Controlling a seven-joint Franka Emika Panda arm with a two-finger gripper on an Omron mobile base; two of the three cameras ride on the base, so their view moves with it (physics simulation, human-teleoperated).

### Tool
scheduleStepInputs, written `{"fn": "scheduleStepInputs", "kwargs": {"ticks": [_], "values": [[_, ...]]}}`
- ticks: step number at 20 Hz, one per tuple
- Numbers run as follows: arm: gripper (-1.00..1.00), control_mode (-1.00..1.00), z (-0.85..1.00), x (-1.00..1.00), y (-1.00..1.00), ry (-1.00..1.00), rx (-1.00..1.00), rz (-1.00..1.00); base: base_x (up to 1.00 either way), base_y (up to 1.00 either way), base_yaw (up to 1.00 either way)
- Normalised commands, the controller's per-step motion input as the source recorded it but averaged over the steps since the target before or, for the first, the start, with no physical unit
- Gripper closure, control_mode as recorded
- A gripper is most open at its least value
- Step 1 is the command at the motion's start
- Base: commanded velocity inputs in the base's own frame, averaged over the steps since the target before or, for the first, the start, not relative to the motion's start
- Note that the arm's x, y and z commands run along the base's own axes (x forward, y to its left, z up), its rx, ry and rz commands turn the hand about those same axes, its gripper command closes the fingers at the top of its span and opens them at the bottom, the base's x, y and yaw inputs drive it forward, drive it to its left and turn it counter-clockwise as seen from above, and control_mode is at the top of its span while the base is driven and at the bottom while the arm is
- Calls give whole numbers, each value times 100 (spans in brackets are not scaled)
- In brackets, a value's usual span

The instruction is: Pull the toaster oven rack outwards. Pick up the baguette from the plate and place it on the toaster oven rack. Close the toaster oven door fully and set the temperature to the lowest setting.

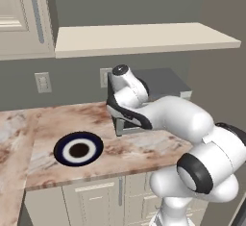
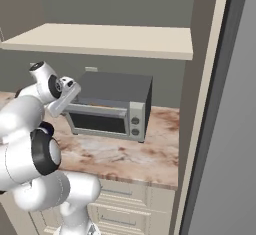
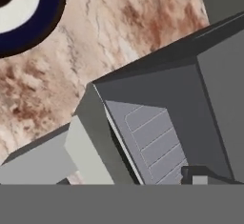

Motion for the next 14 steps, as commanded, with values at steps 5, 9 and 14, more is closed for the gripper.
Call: {"fn": "scheduleStepInputs", "kwargs": {"ticks": [5, 9, 14], "values": [[-100, -100, 98, 0, 87, -25, -18, -24, 0, 0, 0], [-100, -100, 100, 26, 84, -31, -18, -23, 0, 0, 0], [-100, -100, 100, 83, 75, -10, -8, -20, 0, 0, 0]]}}
